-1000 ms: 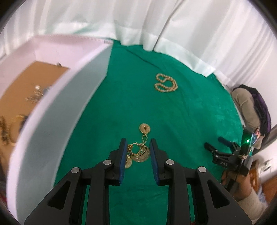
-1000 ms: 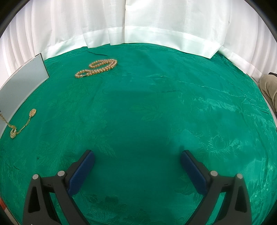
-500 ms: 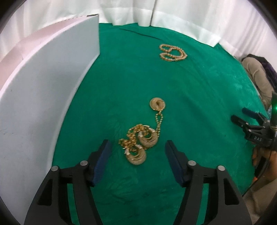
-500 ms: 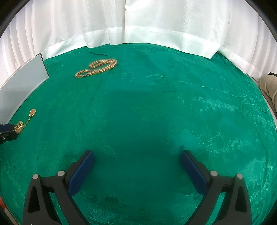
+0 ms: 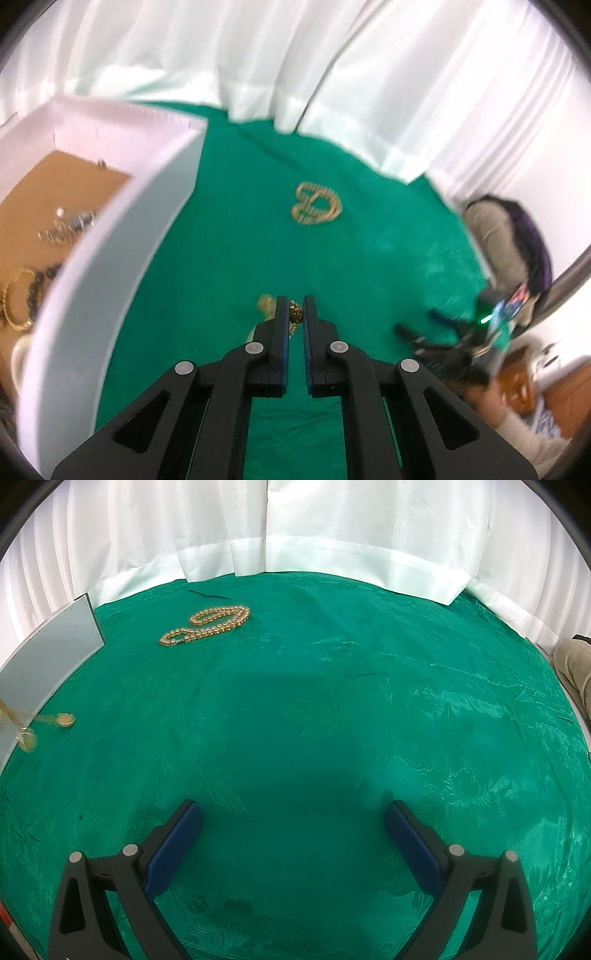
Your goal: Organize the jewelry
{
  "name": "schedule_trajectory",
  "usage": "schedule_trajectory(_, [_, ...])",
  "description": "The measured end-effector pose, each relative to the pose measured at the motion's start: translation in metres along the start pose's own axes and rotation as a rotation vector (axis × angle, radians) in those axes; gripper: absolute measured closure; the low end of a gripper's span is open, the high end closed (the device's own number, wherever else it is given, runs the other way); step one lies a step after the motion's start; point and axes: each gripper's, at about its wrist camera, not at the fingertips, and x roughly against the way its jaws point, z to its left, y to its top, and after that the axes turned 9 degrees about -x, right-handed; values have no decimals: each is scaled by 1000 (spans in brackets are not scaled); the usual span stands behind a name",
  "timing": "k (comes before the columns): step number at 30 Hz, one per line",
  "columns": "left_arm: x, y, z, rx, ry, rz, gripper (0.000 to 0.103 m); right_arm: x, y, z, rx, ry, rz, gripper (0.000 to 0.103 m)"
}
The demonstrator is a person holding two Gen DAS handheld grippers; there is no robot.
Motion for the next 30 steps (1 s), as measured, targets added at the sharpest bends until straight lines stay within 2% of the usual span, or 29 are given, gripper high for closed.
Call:
schedule_trajectory(4, [23,12,-8,7,4,-39,98,0,0,1,3,5,3,1])
schedule_trajectory(6, [30,13,-10,13,7,-50,98,1,5,2,25,31,60,1])
schedule_trajectory(7, [34,13,-11,15,10,-56,98,2,16,3,29,96,130,1])
schedule_trajectory(8, [37,14,-11,19,14,-63,98,4,25,4,20,146,156,1])
schedule_trajectory(9, [40,14,-11,21,16,-70,98,8,37,5,6,191,167,1])
schedule_trajectory(12, [46,13,-12,28,25,-87,98,15,99,21,-20,319,163,2])
schedule_trajectory(14, [49,10,-10,37,26,-86,98,-1,136,37,-22,358,181,2])
schedule_trajectory(15, [49,9,-9,47,26,-86,98,-10,149,45,-17,368,191,6])
schedule_trajectory(16, [49,7,-8,56,28,-84,98,-26,164,54,-14,384,207,22])
schedule_trajectory(17, [49,5,-7,64,30,-83,98,-50,181,65,-22,393,236,32])
schedule_trajectory(18, [49,3,-5,72,33,-81,98,-63,189,68,-27,376,254,45])
schedule_trajectory(20, [49,-2,-2,85,32,-75,98,-102,205,73,-50,247,276,46])
schedule_trajectory(22, [49,-5,1,93,32,-70,98,-125,213,67,-121,158,265,46])
schedule_trajectory(25, [48,-9,10,107,31,-65,98,-145,214,74,-88,116,293,46])
schedule_trajectory(26, [48,-10,12,113,30,-63,98,-145,215,81,-49,99,254,48])
schedule_trajectory(27, [47,-11,14,119,29,-61,98,-146,214,89,6,85,253,61])
schedule_trajectory(28, [46,-12,16,124,29,-60,98,-147,214,93,43,53,238,87])
schedule_trajectory(29, [46,-13,16,127,28,-58,98,-146,213,98,96,6,221,88])
schedule_trajectory(30, [47,-14,16,129,27,-57,98,-146,212,98,103,18,221,88])
